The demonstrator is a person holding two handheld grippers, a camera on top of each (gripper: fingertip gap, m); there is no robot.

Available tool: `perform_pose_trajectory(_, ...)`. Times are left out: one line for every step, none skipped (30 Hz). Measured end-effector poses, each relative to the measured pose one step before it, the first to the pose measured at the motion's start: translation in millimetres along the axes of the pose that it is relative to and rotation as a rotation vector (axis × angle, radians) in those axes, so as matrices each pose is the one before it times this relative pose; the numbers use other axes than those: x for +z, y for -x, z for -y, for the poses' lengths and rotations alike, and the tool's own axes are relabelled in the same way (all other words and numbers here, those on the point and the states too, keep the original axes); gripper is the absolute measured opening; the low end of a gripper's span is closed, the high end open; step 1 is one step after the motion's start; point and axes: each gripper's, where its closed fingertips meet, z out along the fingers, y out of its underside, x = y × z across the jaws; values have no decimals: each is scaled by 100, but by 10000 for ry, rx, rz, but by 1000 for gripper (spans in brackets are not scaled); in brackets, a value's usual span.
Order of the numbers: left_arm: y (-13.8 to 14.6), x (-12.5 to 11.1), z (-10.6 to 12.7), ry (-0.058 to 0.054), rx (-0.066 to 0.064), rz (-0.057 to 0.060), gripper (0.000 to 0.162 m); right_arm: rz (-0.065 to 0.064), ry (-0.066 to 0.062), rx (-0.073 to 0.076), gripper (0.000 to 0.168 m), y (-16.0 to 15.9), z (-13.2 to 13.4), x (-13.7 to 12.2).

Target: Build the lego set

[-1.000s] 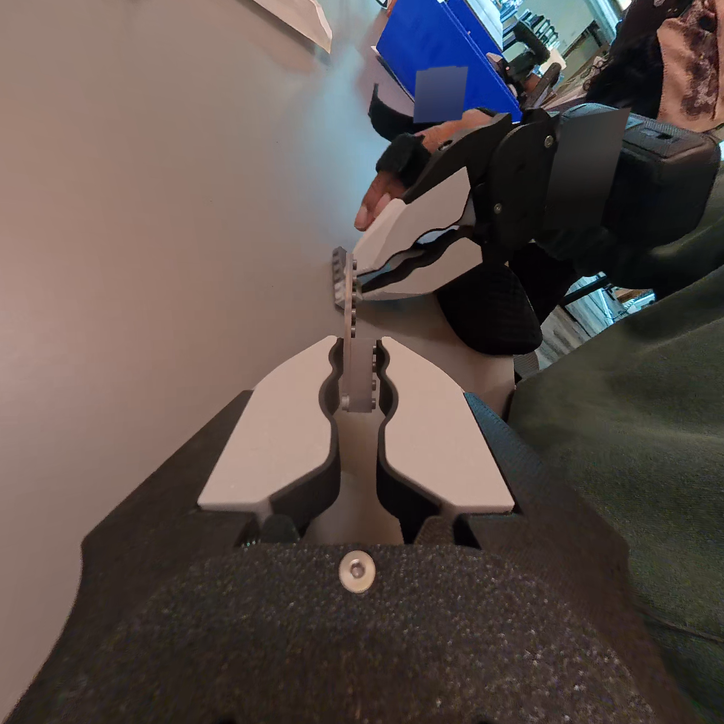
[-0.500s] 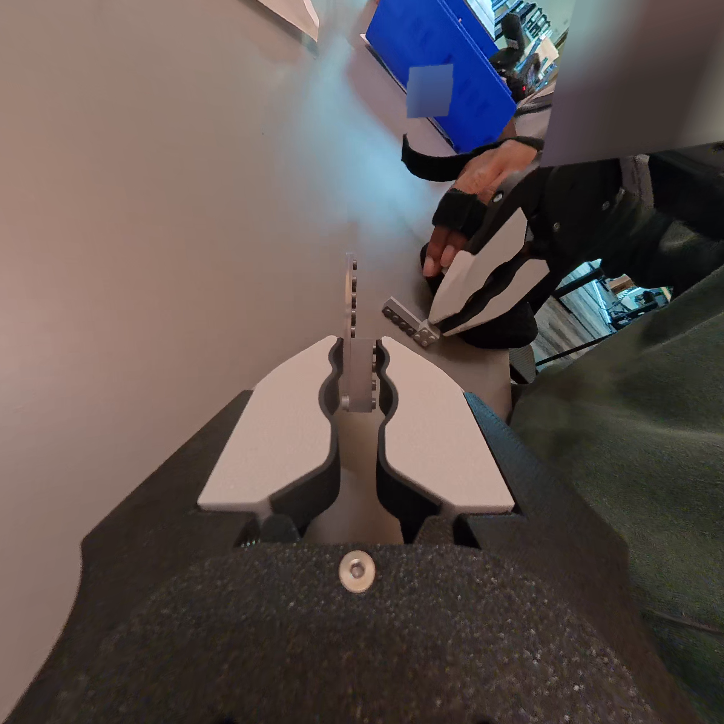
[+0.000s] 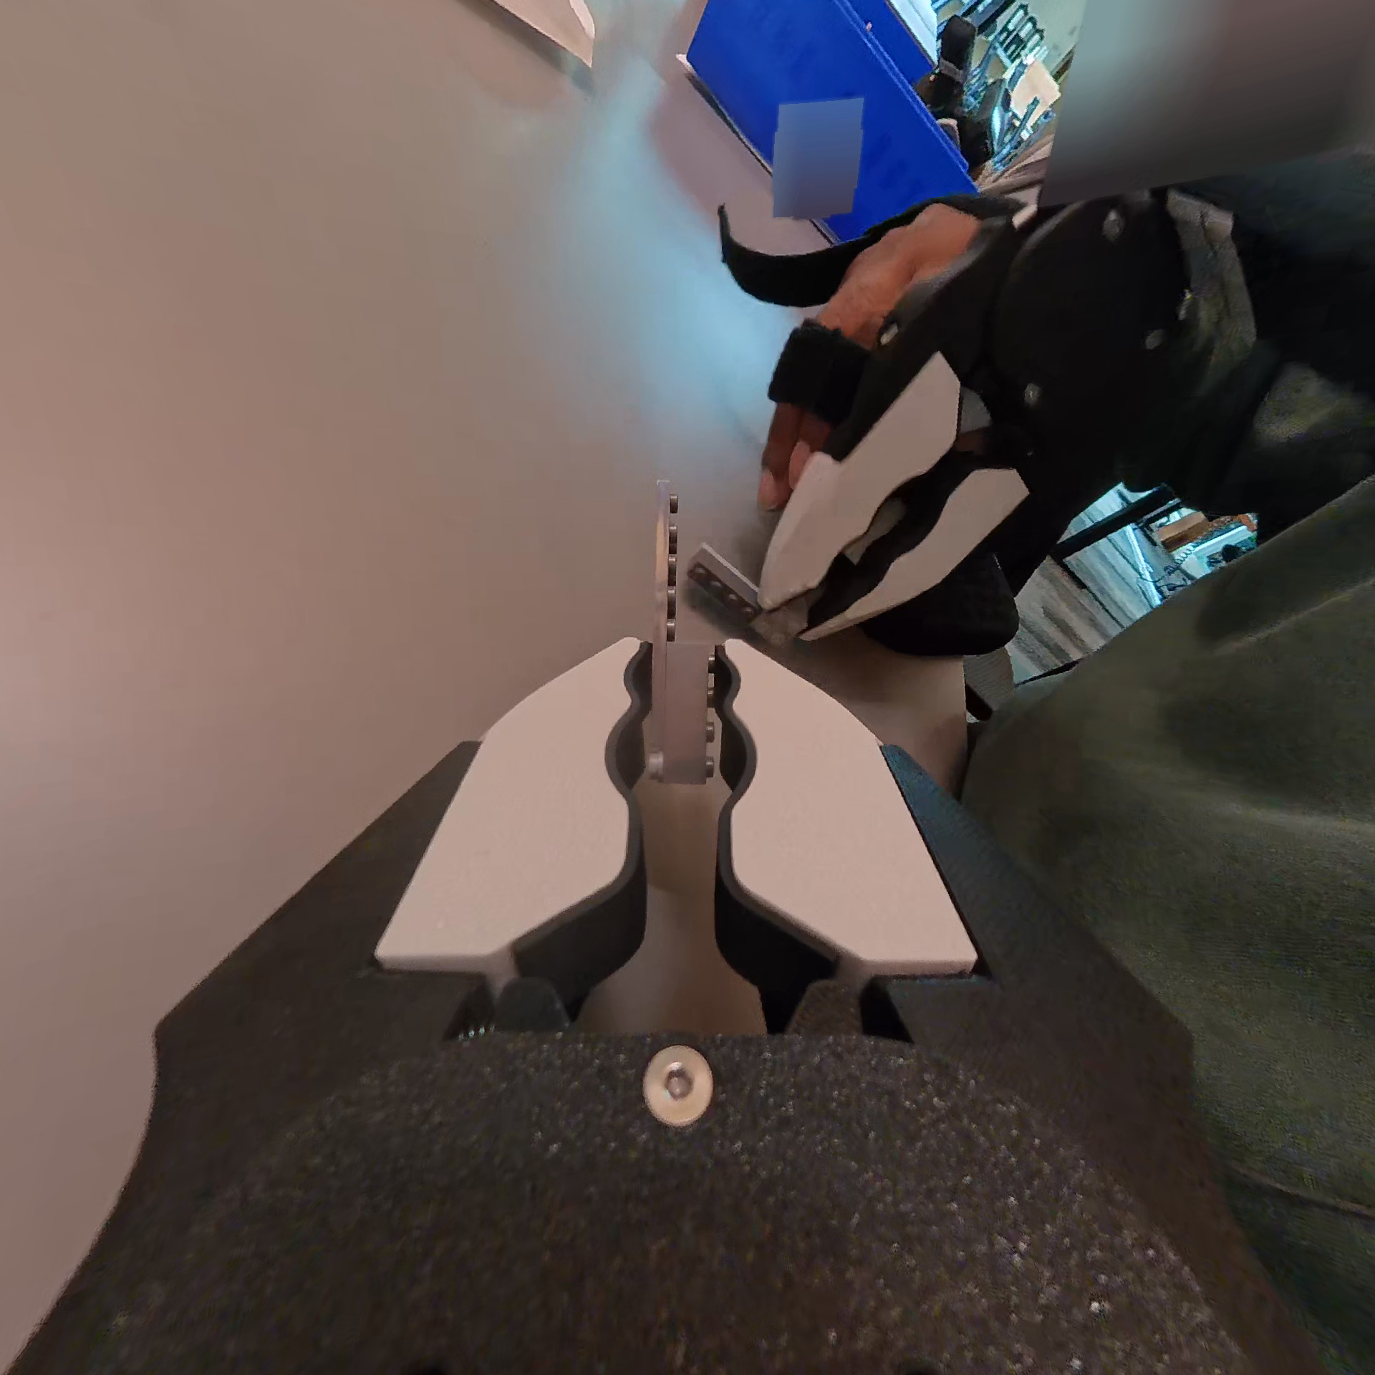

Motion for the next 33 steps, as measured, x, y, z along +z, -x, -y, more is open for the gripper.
perform_pose_trajectory(54, -43, 67, -33, 9, 32, 15, -471, -813, 379, 17, -1293, 747, -101)
perform_pose_trajectory(64, -56, 47, -30, -8, 33, 15, -525, -801, 408, 17, -1550, 662, -30)
perform_pose_trajectory(102, -55, 41, -19, -12, 47, 15, -529, -832, 342, 17, -1634, 617, 38)
perform_pose_trajectory(169, -74, 37, -27, -13, 87, 15, -511, -873, 288, 17, -1710, 620, 84)
perform_pose_trajectory(172, -65, 12, -15, -16, 82, 15, -421, -838, 242, 17, -1673, 552, 164)
perform_pose_trajectory(159, -72, 34, -22, -42, 66, 15, -355, -709, 245, 17, -1668, 368, 276)
perform_pose_trajectory(156, -63, 36, -29, -55, 65, 15, -276, -466, 280, 17, -1611, 67, 383)
perform_pose_trajectory(168, -54, 11, -17, -48, 63, 15, -167, -182, 274, 17, -1465, -236, 504)
perform_pose_trajectory(114, -38, 10, -21, -40, 30, 15, -114, 44, 193, 17, -1310, -425, 573)
perform_pose_trajectory(67, -4, -1, -19, -47, -1, 15, -75, 130, 66, 17, -1154, -442, 603)
perform_pose_trajectory(75, 23, -23, 9, -30, 7, 15, -27, 242, 37, 17, -1006, -489, 574)
perform_pose_trajectory(81, 60, -42, 29, -18, 13, 15, -8, 311, 58, 17, -902, -412, 479)
perform_pose_trajectory(17, 57, -20, 19, -15, -13, 15, -27, 44, 50, 17, -764, -34, 296)
perform_pose_trajectory(-15, 54, -23, 11, -6, -20, 15, 19, 80, 130, 17, -547, -72, 177)
perform_pose_trajectory(5, 21, -24, 9, 4, 1, 15, 92, 371, 212, 17, -310, -450, 144)
perform_pose_trajectory(26, 6, -48, 12, 4, 17, 15, 71, 453, 208, 17, -176, -619, 77)
perform_pose_trajectory(32, -5, -33, 2, -9, 3, 15, 7, 306, 149, 17, -76, -551, -27)
perform_pose_trajectory(2, 2, -17, 2, -22, -24, 15, 54, 333, 130, 17, 80, -640, -65)
perform_pose_trajectory(-5, 31, -16, 4, -21, -31, 15, 59, 299, 140, 17, 150, -615, -109)
perform_pose_trajectory(7, 32, -10, 17, -11, -16, 15, 51, 63, 149, 17, 176, -283, -246)
perform_pose_trajectory(10, 49, -35, 28, 2, -10, 15, 62, 125, 193, 17, 179, -312, -318)
perform_pose_trajectory(-29, 57, -29, 24, 9, -16, 15, 31, 181, 196, 17, 122, -341, -380)
perform_pose_trajectory(-54, 41, -36, 20, 12, -23, 15, 29, 207, 125, 17, 146, -400, -407)
perform_pose_trajectory(-38, 26, -24, 10, 15, -9, 15, 23, 173, 77, 17, 171, -402, -425)
perform_pose_trajectory(-31, 1, 8, 0, 19, -1, 15, -8, 124, 37, 17, 157, -375, -417)
perform_pose_trajectory(-21, -14, 14, -6, 14, 0, 15, -65, 62, 21, 17, 87, -342, -402)
perform_pose_trajectory(-28, -1, 9, -5, 9, -5, 15, -50, 4, 37, 17, 118, -287, -363)
perform_pose_trajectory(-26, 4, 15, -2, 8, -8, 15, 10, 2, 65, 17, 196, -277, -325)
perform_pose_trajectory(-12, 16, -5, 6, 6, -4, 15, -3, 14, 53, 17, 178, -243, -278)
perform_pose_trajectory(-17, 17, -11, 6, 7, -2, 15, -90, 23, 18, 17, 44, -210, -235)
perform_pose_trajectory(-34, 25, -17, 9, 9, -10, 15, -106, -69, -20, 17, 29, -1, -205)
perform_pose_trajectory(-39, 32, -16, 11, 15, -15, 15, -3, -122, -34, 16, 145, 173, -146)
perform_pose_trajectory(-42, 38, -4, 11, 16, -13, 15, 61, -127, -23, 16, 207, 280, -65)
